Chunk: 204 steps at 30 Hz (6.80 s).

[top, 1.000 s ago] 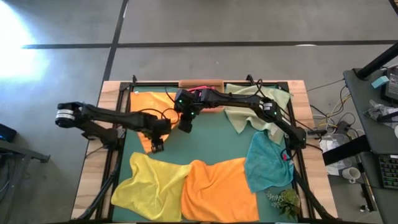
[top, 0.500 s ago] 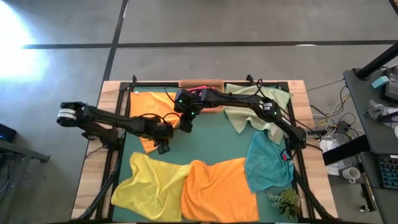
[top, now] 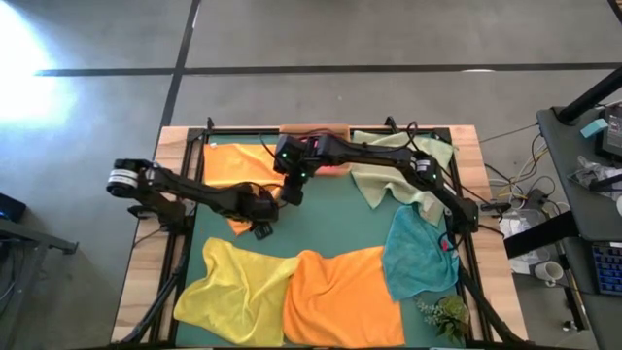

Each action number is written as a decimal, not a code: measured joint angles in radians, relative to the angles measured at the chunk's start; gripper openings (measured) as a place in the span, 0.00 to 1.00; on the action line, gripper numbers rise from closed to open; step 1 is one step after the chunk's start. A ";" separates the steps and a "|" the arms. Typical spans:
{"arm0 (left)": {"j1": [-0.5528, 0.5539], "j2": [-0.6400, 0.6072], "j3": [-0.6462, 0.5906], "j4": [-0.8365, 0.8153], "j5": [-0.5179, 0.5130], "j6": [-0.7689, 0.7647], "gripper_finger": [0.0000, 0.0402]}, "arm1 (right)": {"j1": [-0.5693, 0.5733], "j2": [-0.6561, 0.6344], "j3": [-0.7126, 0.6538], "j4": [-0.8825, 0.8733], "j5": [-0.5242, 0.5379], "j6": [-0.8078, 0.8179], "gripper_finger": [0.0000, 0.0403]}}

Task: Fold microfiber towels
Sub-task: Fold the top orange towel

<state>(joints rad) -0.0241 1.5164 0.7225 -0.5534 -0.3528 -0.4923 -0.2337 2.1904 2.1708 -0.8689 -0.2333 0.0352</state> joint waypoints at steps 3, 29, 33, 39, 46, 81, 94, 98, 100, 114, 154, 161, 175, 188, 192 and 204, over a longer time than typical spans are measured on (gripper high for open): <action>-0.011 0.001 -0.001 -0.031 -0.026 -0.001 0.41 | 0.000 -0.009 0.000 -0.015 0.003 0.000 0.02; -0.042 -0.012 -0.013 -0.165 -0.058 0.000 0.39 | -0.005 -0.118 0.001 -0.130 -0.004 -0.021 0.02; -0.042 -0.012 -0.015 -0.165 -0.058 0.004 0.30 | -0.005 -0.121 0.001 -0.132 -0.002 -0.021 0.02; -0.043 -0.012 -0.015 -0.166 -0.039 0.011 0.09 | -0.006 -0.122 0.001 -0.132 -0.002 -0.032 0.02; -0.069 -0.025 0.008 -0.215 0.101 0.035 0.02 | -0.014 -0.122 0.001 -0.186 -0.002 -0.044 0.02; -0.122 -0.259 0.868 -1.018 0.353 0.207 0.00 | -0.011 -0.388 0.000 -0.327 -0.001 -0.165 0.02; -0.121 -0.208 0.995 -1.018 0.005 0.290 0.00 | -0.004 -0.447 0.000 -0.431 0.040 -0.134 0.02; -0.120 -0.201 1.038 -1.019 -0.035 0.369 0.00 | 0.002 -0.487 0.000 -0.446 0.103 -0.099 0.02; -0.120 -0.197 1.056 -1.018 -0.114 0.416 0.00 | 0.003 -0.515 0.000 -0.445 0.125 -0.080 0.02; -0.120 -0.131 1.192 -1.001 -0.377 0.611 0.00 | 0.088 -0.637 0.000 -0.451 0.263 0.087 0.02; -0.054 -0.042 1.134 -0.982 0.010 0.445 0.00 | 0.245 -0.616 -0.172 -0.468 0.422 0.114 0.02; -0.130 -0.041 0.995 -0.953 0.071 0.244 0.00 | 0.328 -0.616 -0.315 -0.466 0.372 0.272 0.02; -0.226 -0.041 0.687 -0.630 0.114 0.064 0.00 | 0.455 -0.616 -0.650 -0.207 0.346 0.602 0.02; -0.221 -0.041 0.429 -0.427 0.082 0.027 0.00 | 0.456 -0.616 -0.908 0.005 0.384 0.797 0.02; -0.191 -0.041 0.364 -0.331 0.078 0.069 0.00 | 0.426 -0.616 -0.968 0.043 0.394 0.832 0.02; -0.060 -0.041 0.265 -0.200 0.045 0.054 0.00 | 0.288 -0.616 -1.089 0.185 0.418 0.748 0.02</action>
<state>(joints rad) -0.0841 1.4750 0.9878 -0.7536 -0.3080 -0.4381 0.0539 1.5742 1.0815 -0.6843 0.1844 0.7827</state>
